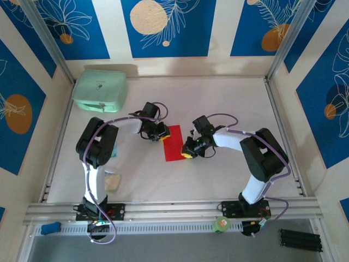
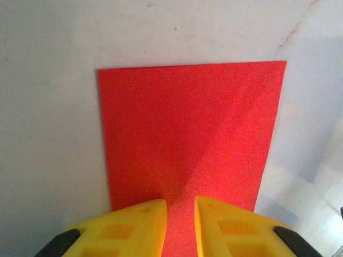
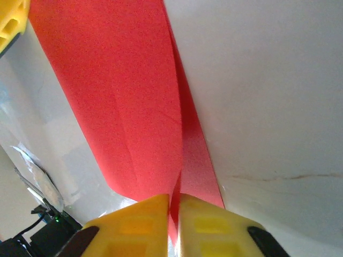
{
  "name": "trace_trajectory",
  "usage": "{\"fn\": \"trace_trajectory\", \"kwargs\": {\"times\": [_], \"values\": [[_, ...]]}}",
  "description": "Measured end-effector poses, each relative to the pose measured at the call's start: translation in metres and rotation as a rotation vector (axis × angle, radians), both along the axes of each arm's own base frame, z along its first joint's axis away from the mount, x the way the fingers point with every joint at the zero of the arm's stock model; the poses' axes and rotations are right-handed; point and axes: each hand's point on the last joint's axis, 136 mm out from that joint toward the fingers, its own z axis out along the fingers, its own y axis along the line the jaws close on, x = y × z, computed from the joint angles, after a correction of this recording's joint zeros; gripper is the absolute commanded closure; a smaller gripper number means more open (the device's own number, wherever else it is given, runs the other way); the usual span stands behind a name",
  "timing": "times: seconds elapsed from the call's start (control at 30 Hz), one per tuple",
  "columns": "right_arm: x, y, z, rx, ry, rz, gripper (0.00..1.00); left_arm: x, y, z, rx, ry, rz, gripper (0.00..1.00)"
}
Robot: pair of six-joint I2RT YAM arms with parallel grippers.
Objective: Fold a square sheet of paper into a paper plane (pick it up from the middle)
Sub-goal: Fold the triangle a second time at the center of the table.
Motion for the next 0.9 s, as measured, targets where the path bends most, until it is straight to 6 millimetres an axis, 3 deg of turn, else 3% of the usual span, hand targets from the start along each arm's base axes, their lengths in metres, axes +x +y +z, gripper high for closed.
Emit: {"fn": "trace_trajectory", "kwargs": {"times": [0.17, 0.5, 0.9], "values": [[0.000, 0.000, 0.000, -0.003, -0.003, 0.004, 0.98, 0.000, -0.001, 0.003, -0.005, -0.017, -0.024, 0.73], [0.002, 0.000, 0.006, -0.061, -0.027, 0.032, 0.99, 0.010, 0.009, 0.027, 0.012, -0.103, -0.035, 0.73], [0.002, 0.005, 0.009, -0.036, -0.046, 0.061, 1.00, 0.009, 0.013, 0.001, 0.046, -0.060, -0.028, 0.78]]}}
